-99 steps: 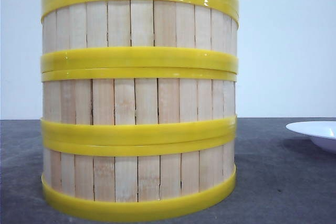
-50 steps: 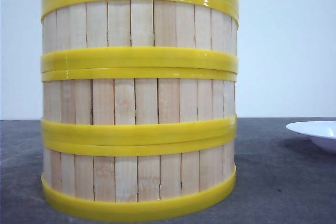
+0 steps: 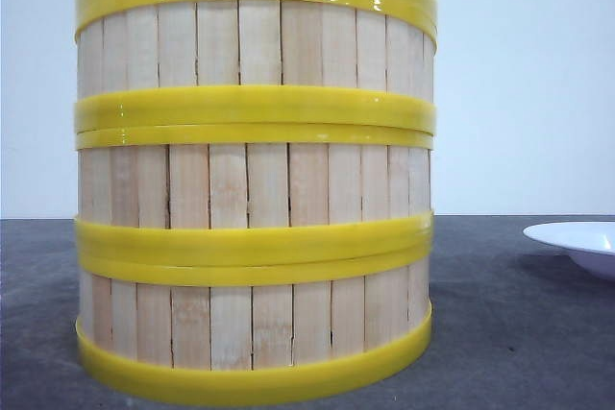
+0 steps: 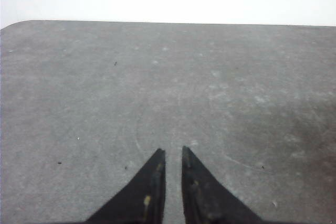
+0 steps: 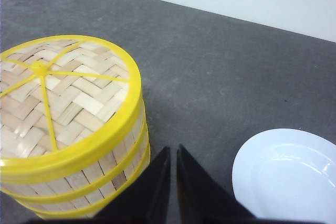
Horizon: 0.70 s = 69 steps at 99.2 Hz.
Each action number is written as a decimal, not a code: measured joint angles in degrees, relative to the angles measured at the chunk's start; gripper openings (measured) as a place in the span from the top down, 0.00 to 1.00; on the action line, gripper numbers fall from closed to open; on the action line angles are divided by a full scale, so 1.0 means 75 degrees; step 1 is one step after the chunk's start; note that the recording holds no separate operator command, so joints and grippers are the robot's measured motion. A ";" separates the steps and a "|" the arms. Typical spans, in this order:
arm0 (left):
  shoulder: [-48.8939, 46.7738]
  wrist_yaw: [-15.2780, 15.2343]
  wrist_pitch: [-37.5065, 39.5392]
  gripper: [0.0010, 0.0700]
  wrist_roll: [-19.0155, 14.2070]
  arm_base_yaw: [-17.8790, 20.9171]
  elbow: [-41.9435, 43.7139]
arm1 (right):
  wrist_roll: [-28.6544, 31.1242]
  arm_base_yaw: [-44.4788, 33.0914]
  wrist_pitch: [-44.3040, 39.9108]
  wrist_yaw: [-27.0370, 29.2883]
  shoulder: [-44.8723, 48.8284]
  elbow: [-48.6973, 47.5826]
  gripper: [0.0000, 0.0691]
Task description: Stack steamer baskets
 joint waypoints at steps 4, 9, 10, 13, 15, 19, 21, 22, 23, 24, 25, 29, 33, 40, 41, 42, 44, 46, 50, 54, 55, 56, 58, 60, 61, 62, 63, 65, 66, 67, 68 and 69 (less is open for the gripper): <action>0.0000 0.0000 0.0000 0.97 0.0000 0.0000 0.0000 | 0.0000 0.0000 0.0000 0.0000 0.0000 0.0000 0.98; 0.0000 0.0000 0.0000 0.97 0.0000 0.0000 0.0000 | -0.0009 0.0000 0.0000 0.0009 0.0000 0.0000 0.98; 0.0000 0.0000 0.0000 0.97 0.0000 0.0000 0.0000 | -0.0012 0.0000 0.0000 0.0015 0.0000 0.0000 0.98; 0.0000 0.0000 0.0000 0.97 0.0000 0.0000 0.0000 | -0.0041 -0.0003 0.0000 0.0038 0.0000 0.0000 0.98; 0.0000 0.0000 0.0000 0.97 0.0000 0.0000 0.0000 | -0.0058 -0.0006 0.0000 0.0061 0.0000 0.0000 0.98; 0.0000 0.0000 0.0000 0.97 0.0000 0.0000 0.0000 | -0.0117 -0.0038 0.0009 0.0149 0.0000 0.0000 0.98; 0.0000 0.0000 0.0000 0.97 0.0000 0.0000 0.0000 | -0.0160 -0.0076 0.0032 0.0207 0.0000 0.0000 0.98; 0.0000 0.0000 0.0000 0.97 0.0000 0.0000 0.0000 | -0.0195 -0.0102 0.0050 0.0239 0.0000 0.0000 0.98; 0.0000 0.0000 0.0000 0.97 0.0000 0.0000 0.0000 | -0.0221 -0.0131 0.0073 0.0265 0.0000 0.0000 0.98; 0.0000 0.0000 0.0000 0.97 0.0000 0.0000 0.0000 | -0.0245 -0.0166 0.0105 0.0297 0.0000 0.0000 0.98; 0.0000 0.0000 0.0000 0.97 0.0000 0.0000 0.0000 | -0.0283 -0.0207 0.0146 0.0326 0.0000 0.0000 0.98; 0.0000 0.0000 0.0000 0.97 0.0000 0.0000 0.0000 | -0.0440 -0.0391 0.0353 0.0373 0.0000 0.0000 0.98; 0.0000 0.0000 0.0000 0.97 0.0000 0.0000 0.0000 | -0.0632 -0.0632 0.0592 0.0364 0.0000 0.0000 0.98; 0.0000 0.0000 0.0000 0.97 0.0000 0.0000 0.0000 | -0.1003 -0.1151 0.0991 0.0233 0.0000 0.0000 0.98; 0.0000 0.0000 0.0000 0.97 0.0000 0.0000 0.0000 | -0.1055 -0.1239 0.1037 0.0198 0.0000 0.0000 0.98; 0.0000 0.0000 0.0000 0.97 0.0000 0.0000 0.0000 | -0.1107 -0.1326 0.1078 0.0163 0.0000 0.0000 0.98; 0.0000 0.0000 0.0000 0.97 0.0000 0.0000 0.0000 | -0.1215 -0.1510 0.1151 0.0085 0.0000 0.0000 0.98; 0.0000 0.0000 0.0000 0.97 0.0000 0.0000 0.0000 | -0.1317 -0.1719 0.1207 -0.0023 0.0000 0.0000 0.98; 0.0000 0.0000 0.0000 0.97 0.0000 0.0000 0.0000 | -0.1515 -0.2136 0.1279 -0.0259 0.0000 0.0000 0.98; 0.0000 0.0000 0.0000 0.97 0.0000 0.0000 0.0000 | -0.1728 -0.2652 0.1384 -0.0554 0.0000 -0.0006 0.98; 0.0000 0.0000 0.0000 0.97 0.0000 0.0000 0.0000 | -0.1772 -0.2769 0.1419 -0.0632 0.0000 -0.0009 0.98; 0.0000 0.0000 0.0000 0.97 0.0000 0.0000 0.0000 | -0.1824 -0.2882 0.1463 -0.0697 0.0000 -0.0017 0.98; 0.0000 0.0000 0.0000 0.97 0.0000 0.0000 0.0000 | -0.1900 -0.3112 0.1562 -0.0857 -0.0003 -0.0041 0.98; 0.0000 0.0000 0.0000 0.97 0.0000 0.0000 0.0000 | -0.1988 -0.3346 0.1670 -0.1014 -0.0009 -0.0076 0.98; 0.0000 0.0000 0.0000 0.97 0.0000 0.0000 0.0000 | -0.2031 -0.3456 0.1722 -0.1078 -0.0017 -0.0099 0.98; 0.0000 0.0000 0.0000 0.97 0.0000 0.0000 0.0000 | -0.2072 -0.3573 0.1784 -0.1148 -0.0026 -0.0128 0.98; 0.0000 0.0000 0.0000 0.97 0.0000 0.0000 0.0000 | -0.2104 -0.3687 0.1848 -0.1236 -0.0038 -0.0163 0.98; 0.0000 0.0000 0.0000 0.97 0.0000 0.0000 0.0000 | -0.2186 -0.3920 0.1988 -0.1381 -0.0076 -0.0248 0.98; 0.0000 0.0000 0.0000 0.97 0.0000 0.0000 0.0000 | -0.2221 -0.4030 0.2052 -0.1460 -0.0093 -0.0294 0.98; 0.0000 0.0000 0.0000 0.97 0.0000 0.0000 0.0000 | -0.2253 -0.4138 0.2116 -0.1527 -0.0111 -0.0344 0.98; 0.0000 0.0000 0.0000 0.97 0.0000 0.0000 0.0000 | -0.2279 -0.4255 0.2189 -0.1603 -0.0134 -0.0405 0.98; 0.0000 0.0000 0.0000 0.97 0.0000 0.0000 0.0000 | -0.2302 -0.4360 0.2256 -0.1661 -0.0154 -0.0458 0.98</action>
